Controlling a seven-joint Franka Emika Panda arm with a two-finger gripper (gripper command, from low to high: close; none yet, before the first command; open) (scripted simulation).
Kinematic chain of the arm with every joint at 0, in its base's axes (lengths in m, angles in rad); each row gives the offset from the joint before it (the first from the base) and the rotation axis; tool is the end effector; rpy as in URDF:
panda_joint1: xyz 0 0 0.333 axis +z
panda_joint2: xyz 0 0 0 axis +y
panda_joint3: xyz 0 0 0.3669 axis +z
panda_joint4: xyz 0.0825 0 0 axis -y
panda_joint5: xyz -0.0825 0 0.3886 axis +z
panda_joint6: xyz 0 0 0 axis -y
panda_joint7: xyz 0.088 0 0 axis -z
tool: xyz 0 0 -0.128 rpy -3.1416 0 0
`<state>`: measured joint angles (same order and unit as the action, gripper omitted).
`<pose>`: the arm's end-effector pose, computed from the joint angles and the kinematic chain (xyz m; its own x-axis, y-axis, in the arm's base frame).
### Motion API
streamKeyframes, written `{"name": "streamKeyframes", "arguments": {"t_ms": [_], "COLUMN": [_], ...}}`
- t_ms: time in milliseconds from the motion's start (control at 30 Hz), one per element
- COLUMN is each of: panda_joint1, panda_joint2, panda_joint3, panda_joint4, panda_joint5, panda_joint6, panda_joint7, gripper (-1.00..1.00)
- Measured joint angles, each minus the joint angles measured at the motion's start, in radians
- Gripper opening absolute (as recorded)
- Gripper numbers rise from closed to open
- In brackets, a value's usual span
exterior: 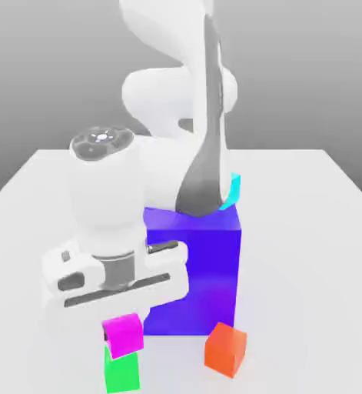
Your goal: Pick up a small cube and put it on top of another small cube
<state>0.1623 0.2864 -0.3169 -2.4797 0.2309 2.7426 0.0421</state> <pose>0.4805 -0.0874 0.2078 0.9219 -0.3875 -0.0006 -0.3875 -0.9219 -0.0007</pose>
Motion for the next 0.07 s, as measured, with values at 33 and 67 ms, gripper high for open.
{"name": "streamKeyframes", "arguments": {"t_ms": [33,67], "panda_joint1": [0.0,0.0], "panda_joint2": [0.0,0.0], "panda_joint3": [0.0,0.0], "panda_joint4": [0.0,0.0], "panda_joint5": [0.0,0.0], "panda_joint6": [0.0,0.0], "panda_joint7": [0.0,0.0], "gripper": [1.0,1.0]}}
